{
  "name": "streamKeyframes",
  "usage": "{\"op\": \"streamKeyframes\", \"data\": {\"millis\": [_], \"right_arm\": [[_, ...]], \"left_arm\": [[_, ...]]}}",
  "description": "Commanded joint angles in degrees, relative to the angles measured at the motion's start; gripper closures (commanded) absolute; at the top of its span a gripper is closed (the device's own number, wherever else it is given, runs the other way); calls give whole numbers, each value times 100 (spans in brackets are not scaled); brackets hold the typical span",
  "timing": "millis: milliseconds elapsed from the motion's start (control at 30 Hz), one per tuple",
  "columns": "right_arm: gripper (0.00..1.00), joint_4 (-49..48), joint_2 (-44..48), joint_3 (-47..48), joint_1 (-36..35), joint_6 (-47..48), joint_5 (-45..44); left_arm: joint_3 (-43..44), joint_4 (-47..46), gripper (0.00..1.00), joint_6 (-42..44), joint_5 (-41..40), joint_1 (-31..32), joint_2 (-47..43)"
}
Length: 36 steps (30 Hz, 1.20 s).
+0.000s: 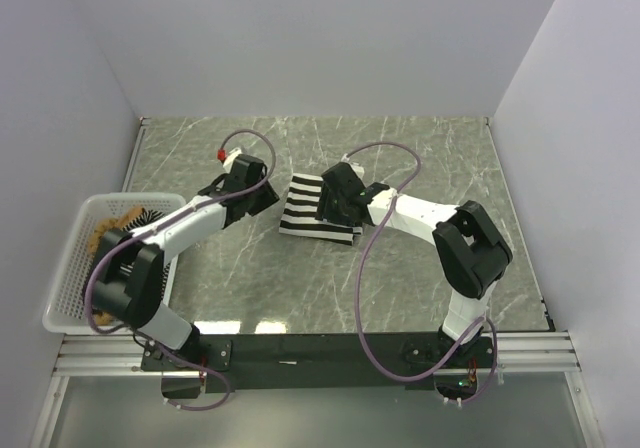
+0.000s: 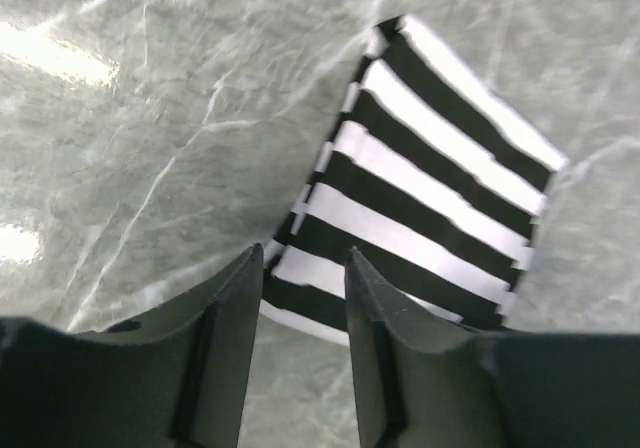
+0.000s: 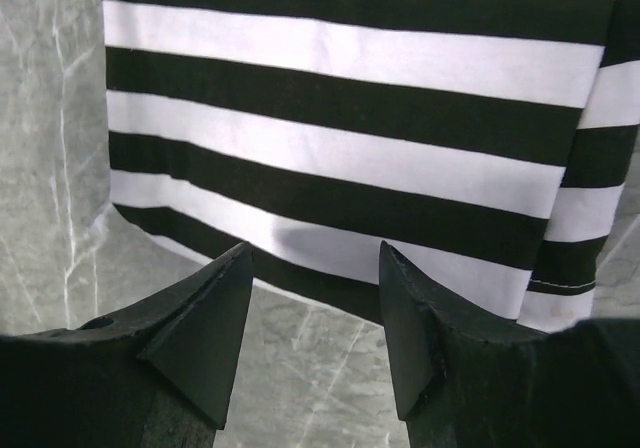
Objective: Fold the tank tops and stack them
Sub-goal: Fold the tank top, then neatly place the folded tank top to the corner
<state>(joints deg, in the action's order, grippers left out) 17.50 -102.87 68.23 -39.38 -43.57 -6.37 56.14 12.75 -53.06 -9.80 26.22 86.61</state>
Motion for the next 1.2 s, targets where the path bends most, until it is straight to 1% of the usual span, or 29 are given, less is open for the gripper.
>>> {"op": "streamKeyframes", "data": {"millis": [0,100,200,400,467,533,600,767,833,1033,1133,1167], "right_arm": [[40,-89,197,147,-35,-134,-364],[39,25,189,226,-18,-11,-408],[39,175,31,454,-9,94,-383],[38,535,-452,1008,0,121,-461],[38,475,-436,983,26,77,-523],[38,352,-182,702,96,42,-523],[38,255,126,465,245,59,-514],[38,438,741,341,448,287,-602],[38,526,1075,297,466,375,-769],[38,772,2024,174,667,542,-892],[38,974,2455,191,773,674,-919],[37,1045,2569,191,878,692,-892]], "left_arm": [[309,-166,55,225,4,15,479],[590,-247,52,305,233,-11,1058],[722,-300,50,349,286,-11,1226],[890,-273,51,331,417,-11,1587],[907,-291,52,331,444,-11,1727],[881,-334,52,331,461,-11,1781],[741,-642,50,384,593,-11,1772],[969,-607,51,375,725,41,2096],[1057,-625,52,331,708,111,2193],[1382,-520,55,77,471,638,2501],[1715,-239,60,-195,330,920,2782],[1734,-290,61,-248,347,1059,2826]]}}
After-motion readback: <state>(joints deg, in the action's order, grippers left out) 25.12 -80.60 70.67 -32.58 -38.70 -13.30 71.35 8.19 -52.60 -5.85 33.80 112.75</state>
